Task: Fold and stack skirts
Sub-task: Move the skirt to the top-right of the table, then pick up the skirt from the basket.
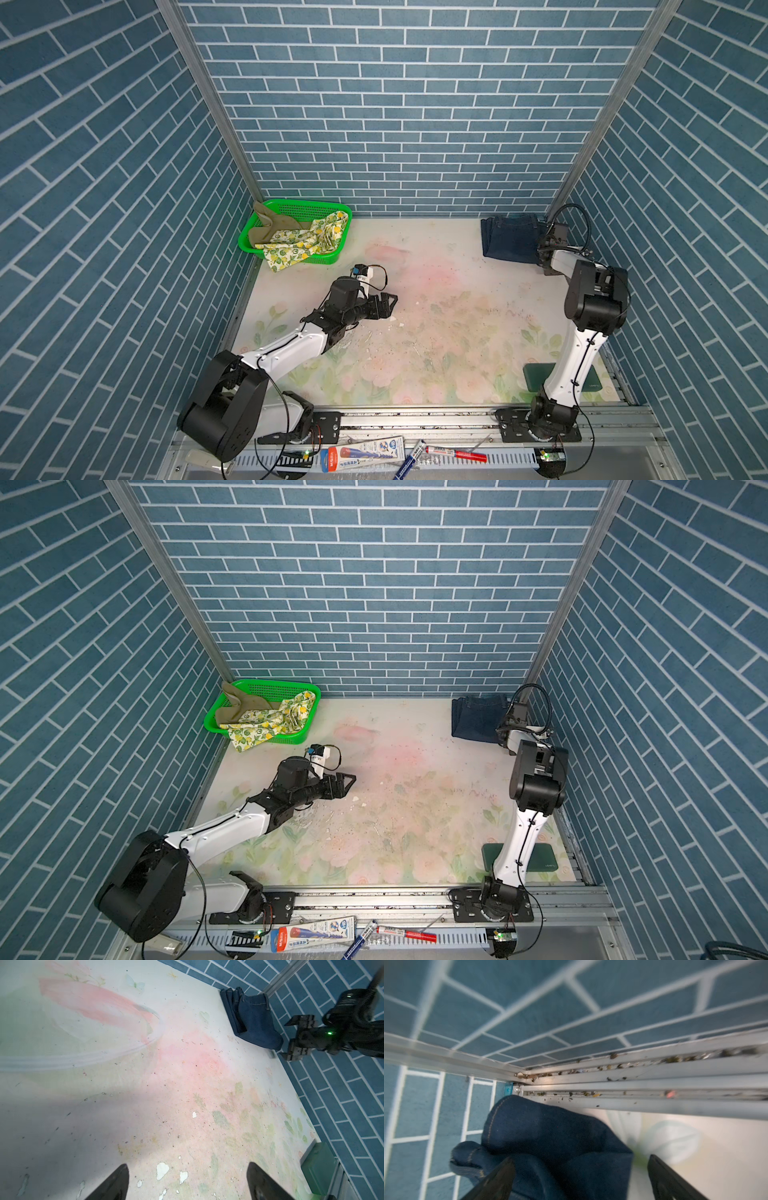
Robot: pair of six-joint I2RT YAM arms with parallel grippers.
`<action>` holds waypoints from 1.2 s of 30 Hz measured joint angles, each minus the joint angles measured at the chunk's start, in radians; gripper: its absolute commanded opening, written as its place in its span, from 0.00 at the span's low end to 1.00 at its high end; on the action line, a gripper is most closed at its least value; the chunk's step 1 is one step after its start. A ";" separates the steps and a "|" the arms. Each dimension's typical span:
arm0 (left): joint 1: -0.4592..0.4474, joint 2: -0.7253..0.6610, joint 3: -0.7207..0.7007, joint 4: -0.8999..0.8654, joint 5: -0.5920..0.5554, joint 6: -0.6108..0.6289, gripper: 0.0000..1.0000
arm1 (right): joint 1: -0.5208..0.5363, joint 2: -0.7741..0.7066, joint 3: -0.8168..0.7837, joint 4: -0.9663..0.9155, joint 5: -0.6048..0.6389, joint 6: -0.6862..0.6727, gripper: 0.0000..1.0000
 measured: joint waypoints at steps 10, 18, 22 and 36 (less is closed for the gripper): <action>-0.018 -0.016 0.187 -0.221 -0.169 -0.023 1.00 | -0.003 -0.314 -0.259 -0.103 -0.059 -0.115 0.99; -0.016 0.018 0.423 -0.365 -0.269 0.046 1.00 | 0.215 -0.565 -0.405 -0.038 -0.034 -0.367 0.99; -0.001 0.072 0.559 -0.453 -0.343 0.086 1.00 | 0.343 -0.712 -0.506 0.066 -0.031 -0.516 0.97; 0.241 0.379 1.077 -0.884 -0.473 0.154 1.00 | 0.615 -0.886 -0.712 0.214 -0.205 -0.981 0.86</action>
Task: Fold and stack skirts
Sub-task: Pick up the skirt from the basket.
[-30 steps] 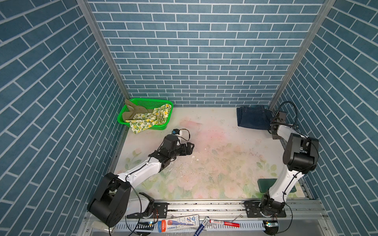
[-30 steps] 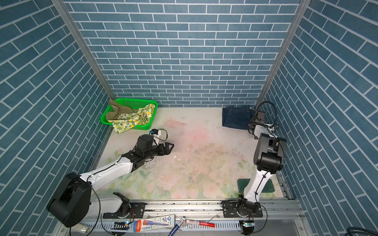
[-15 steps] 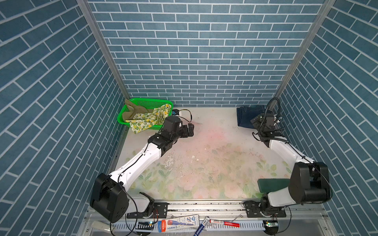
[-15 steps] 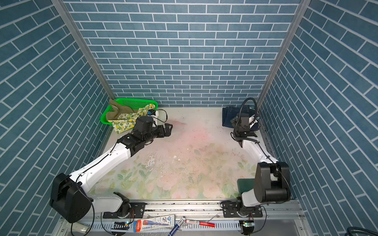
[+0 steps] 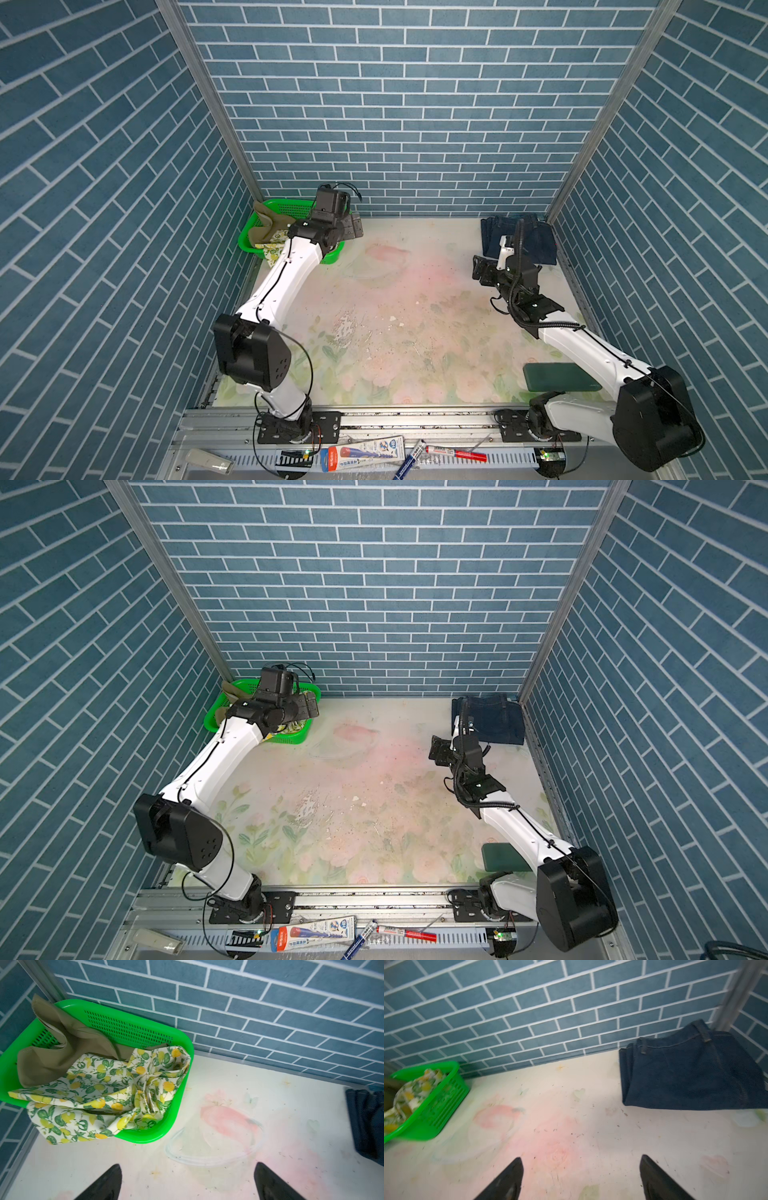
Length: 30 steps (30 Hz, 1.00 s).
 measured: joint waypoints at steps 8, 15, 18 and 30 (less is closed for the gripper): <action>0.109 0.136 0.029 -0.026 0.037 0.042 1.00 | 0.254 0.002 -0.006 -0.009 0.010 -0.200 0.85; 0.135 0.260 0.092 -0.029 0.048 0.069 1.00 | 0.427 -0.008 -0.088 -0.004 0.138 -0.296 0.82; 0.142 0.273 0.099 -0.028 0.064 0.075 0.99 | 0.439 -0.035 -0.135 0.013 0.179 -0.301 0.82; 0.230 0.307 0.110 -0.026 0.094 0.116 0.88 | 0.441 -0.117 -0.156 0.044 0.262 -0.301 0.81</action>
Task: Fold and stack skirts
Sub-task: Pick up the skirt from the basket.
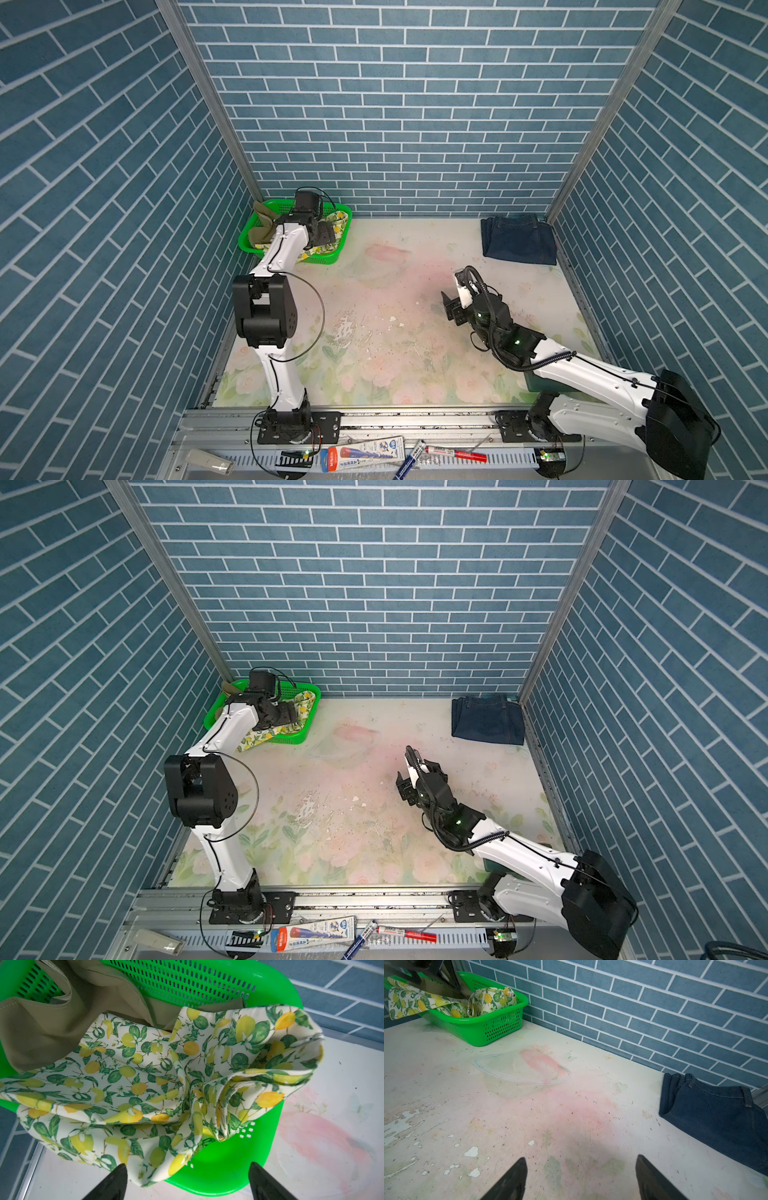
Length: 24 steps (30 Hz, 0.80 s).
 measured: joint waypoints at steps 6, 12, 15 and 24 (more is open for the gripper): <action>0.001 0.026 0.000 0.002 -0.019 0.087 0.81 | 0.000 -0.019 0.000 0.000 0.012 0.000 0.80; 0.007 0.036 0.000 0.023 -0.042 0.163 0.71 | 0.000 -0.019 -0.006 0.001 0.032 0.000 0.80; 0.008 0.050 0.000 0.033 -0.046 0.182 0.69 | 0.000 -0.019 -0.007 0.002 0.039 0.000 0.80; 0.008 0.103 -0.014 0.063 -0.053 0.216 0.08 | 0.000 -0.004 -0.007 0.011 0.047 0.000 0.80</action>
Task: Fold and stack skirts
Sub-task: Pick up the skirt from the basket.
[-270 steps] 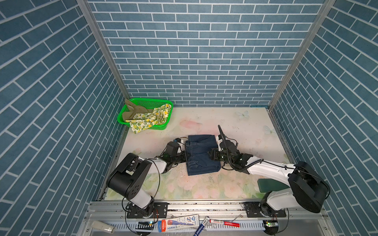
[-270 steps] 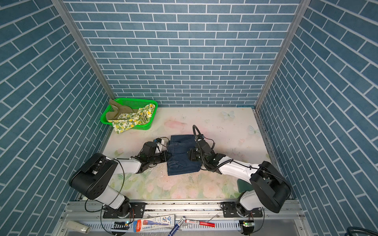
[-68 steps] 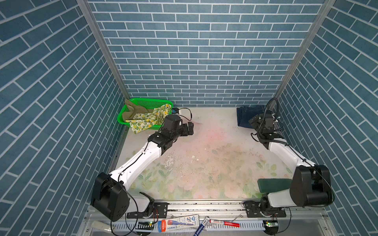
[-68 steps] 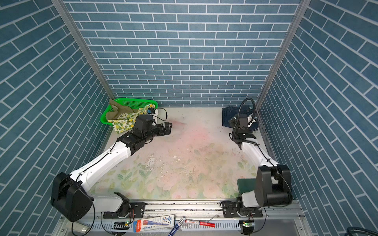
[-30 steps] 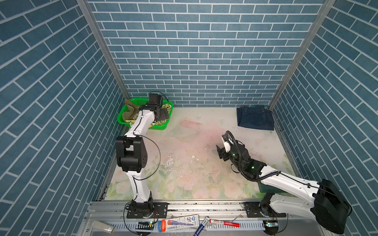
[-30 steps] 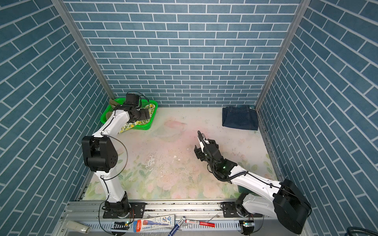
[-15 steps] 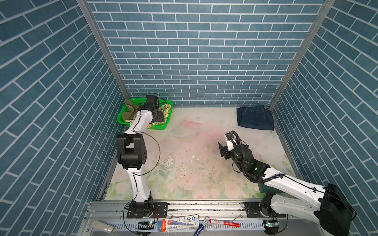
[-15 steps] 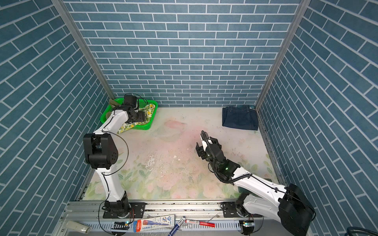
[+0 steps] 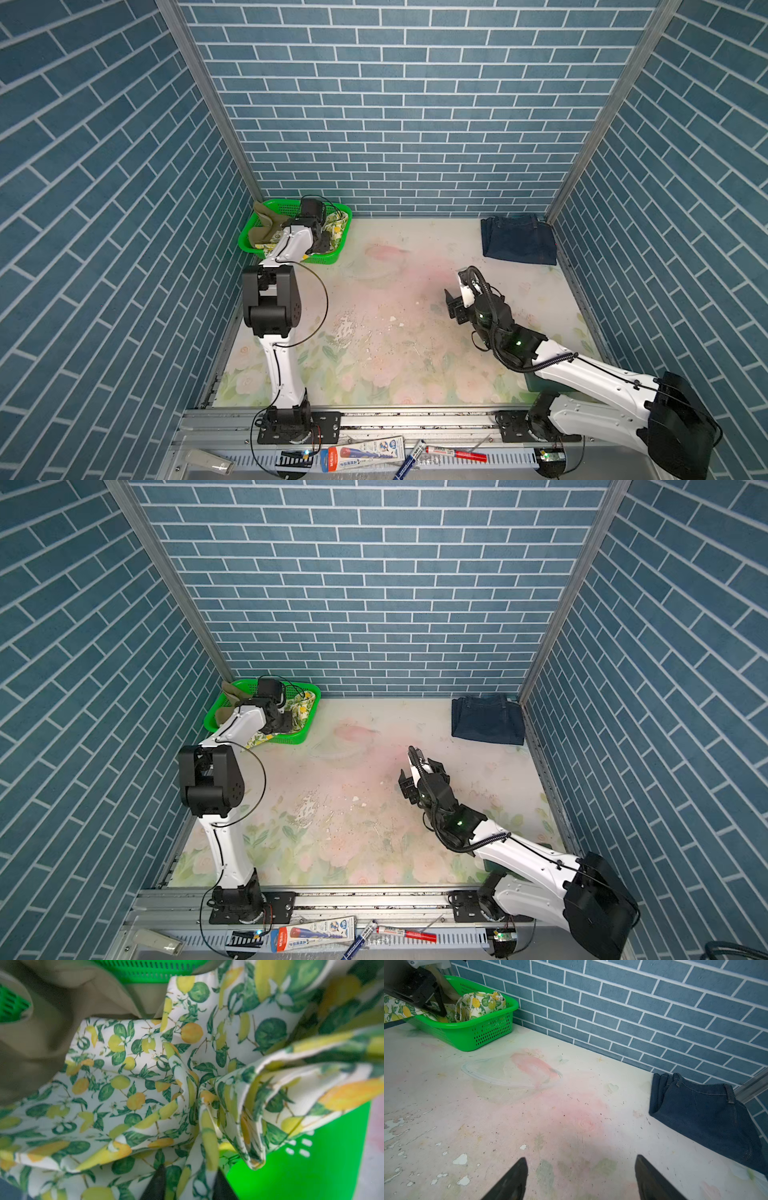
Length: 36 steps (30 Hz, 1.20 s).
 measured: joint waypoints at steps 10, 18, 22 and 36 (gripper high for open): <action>0.001 -0.275 -0.207 0.180 -0.006 -0.009 0.00 | 0.000 0.015 0.000 0.003 0.000 0.000 0.80; 0.001 -0.553 -0.290 0.343 0.008 -0.041 0.00 | 0.000 0.038 0.000 0.004 0.005 0.000 0.80; 0.001 -0.644 -0.327 0.380 0.081 -0.084 0.00 | 0.000 0.046 0.000 0.007 0.020 0.000 0.80; -0.261 -0.769 -0.179 0.324 0.299 -0.154 0.00 | -0.101 0.033 -0.002 -0.030 0.078 0.101 0.80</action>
